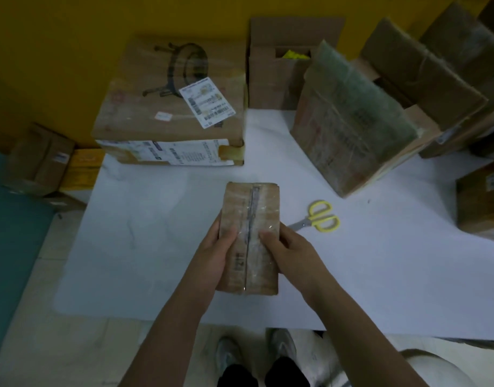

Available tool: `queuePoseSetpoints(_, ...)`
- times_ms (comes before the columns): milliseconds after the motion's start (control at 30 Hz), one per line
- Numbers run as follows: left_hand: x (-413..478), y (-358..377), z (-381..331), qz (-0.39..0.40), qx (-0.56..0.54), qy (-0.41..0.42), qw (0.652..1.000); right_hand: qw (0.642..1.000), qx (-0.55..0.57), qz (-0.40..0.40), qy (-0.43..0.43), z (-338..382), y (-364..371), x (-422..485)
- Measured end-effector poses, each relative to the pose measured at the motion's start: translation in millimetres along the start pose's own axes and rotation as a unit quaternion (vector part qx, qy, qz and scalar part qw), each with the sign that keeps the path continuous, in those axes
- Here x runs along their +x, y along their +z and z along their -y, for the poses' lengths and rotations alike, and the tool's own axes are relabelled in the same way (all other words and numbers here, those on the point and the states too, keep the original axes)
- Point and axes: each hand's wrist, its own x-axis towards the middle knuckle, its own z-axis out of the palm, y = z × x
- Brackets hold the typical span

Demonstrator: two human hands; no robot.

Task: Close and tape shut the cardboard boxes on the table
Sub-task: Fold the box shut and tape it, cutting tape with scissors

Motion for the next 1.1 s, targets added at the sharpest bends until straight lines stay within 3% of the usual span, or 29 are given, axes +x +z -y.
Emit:
queuePoseSetpoints(133,5,-1,6,-0.005,0.02,-0.005,1.0,0.999,-0.02,-0.043,-0.004,0,0,4)
queuePoseSetpoints(300,-6,-15,4,-0.017,0.06,0.002,0.998,0.989,-0.122,-0.075,-0.02,12,16,-6)
queuePoseSetpoints(367,-15,-37,9,-0.134,-0.007,0.051,0.99,0.965,-0.192,-0.165,-0.064,22,23,-14)
queuePoseSetpoints(433,-33,-69,19,-0.319,-0.011,0.132,0.938,0.913,-0.211,-0.285,-0.202,37,35,-30)
queuePoseSetpoints(467,-44,-84,26,-0.404,0.025,0.152,0.902,0.887,-0.192,-0.308,-0.285,43,46,-39)
queuePoseSetpoints(500,-55,-97,37,-0.47,0.066,0.138,0.869,0.872,-0.172,-0.285,-0.36,46,60,-48)
queuePoseSetpoints(567,-67,-120,68,-0.53,0.131,0.06,0.836,0.866,-0.148,-0.142,-0.455,42,98,-62)
queuePoseSetpoints(633,-71,-134,93,-0.49,0.151,-0.029,0.858,0.872,-0.165,0.003,-0.461,20,137,-64)
queuePoseSetpoints(700,-73,-137,106,-0.415,0.112,-0.063,0.901,0.881,-0.216,0.056,-0.417,-16,167,-55)
queuePoseSetpoints(767,-73,-135,115,-0.387,0.088,-0.072,0.915,0.898,-0.253,0.066,-0.354,-51,183,-43)
queuePoseSetpoints(900,-69,-134,123,-0.398,0.072,-0.108,0.908,0.921,-0.28,0.047,-0.265,-82,185,-36)
queuePoseSetpoints(1100,-70,-141,114,-0.24,0.093,-0.153,0.954,0.931,-0.26,0.035,-0.252,-80,186,-36)
